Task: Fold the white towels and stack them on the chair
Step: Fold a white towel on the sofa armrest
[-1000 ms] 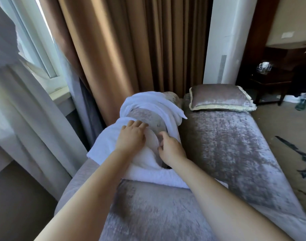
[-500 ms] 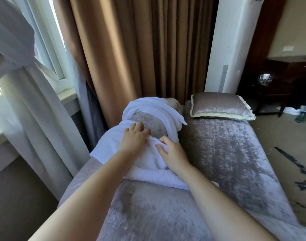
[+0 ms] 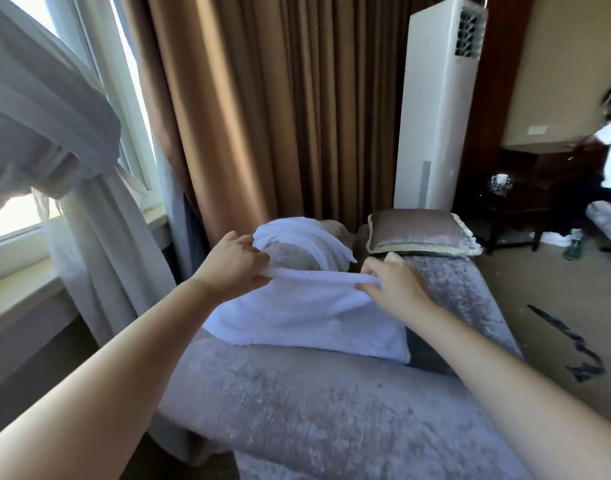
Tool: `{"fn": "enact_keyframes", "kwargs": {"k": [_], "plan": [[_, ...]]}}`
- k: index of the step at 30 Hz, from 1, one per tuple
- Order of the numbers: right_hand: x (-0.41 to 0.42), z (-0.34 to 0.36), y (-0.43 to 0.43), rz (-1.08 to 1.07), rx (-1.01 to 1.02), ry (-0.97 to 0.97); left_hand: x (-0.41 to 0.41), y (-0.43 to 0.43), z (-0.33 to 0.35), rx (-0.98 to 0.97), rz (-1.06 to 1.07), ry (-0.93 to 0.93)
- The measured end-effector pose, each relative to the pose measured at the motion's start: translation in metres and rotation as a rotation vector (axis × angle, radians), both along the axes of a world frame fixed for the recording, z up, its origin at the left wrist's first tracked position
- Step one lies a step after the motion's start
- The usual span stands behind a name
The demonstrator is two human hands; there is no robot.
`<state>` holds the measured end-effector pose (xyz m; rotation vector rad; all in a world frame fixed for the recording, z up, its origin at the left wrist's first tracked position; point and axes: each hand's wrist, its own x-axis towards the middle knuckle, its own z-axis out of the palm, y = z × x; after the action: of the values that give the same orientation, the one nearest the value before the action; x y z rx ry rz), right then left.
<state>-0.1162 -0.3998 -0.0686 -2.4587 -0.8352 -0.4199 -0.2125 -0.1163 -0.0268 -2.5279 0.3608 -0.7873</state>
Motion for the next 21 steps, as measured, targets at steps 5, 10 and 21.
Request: {"fn": "enact_keyframes", "kwargs": {"k": [5,10,21], "plan": [[-0.017,0.043,-0.026,-0.134,-0.166,-0.282,-0.035,-0.012,0.031,-0.018,0.276,0.203],[-0.027,0.065,-0.076,-0.316,-0.092,-0.201,-0.062,-0.019,0.053,-0.156,0.385,0.207],[-0.029,0.161,-0.189,-0.553,0.026,-0.289,-0.061,-0.039,0.127,-0.324,0.29,0.002]]}}
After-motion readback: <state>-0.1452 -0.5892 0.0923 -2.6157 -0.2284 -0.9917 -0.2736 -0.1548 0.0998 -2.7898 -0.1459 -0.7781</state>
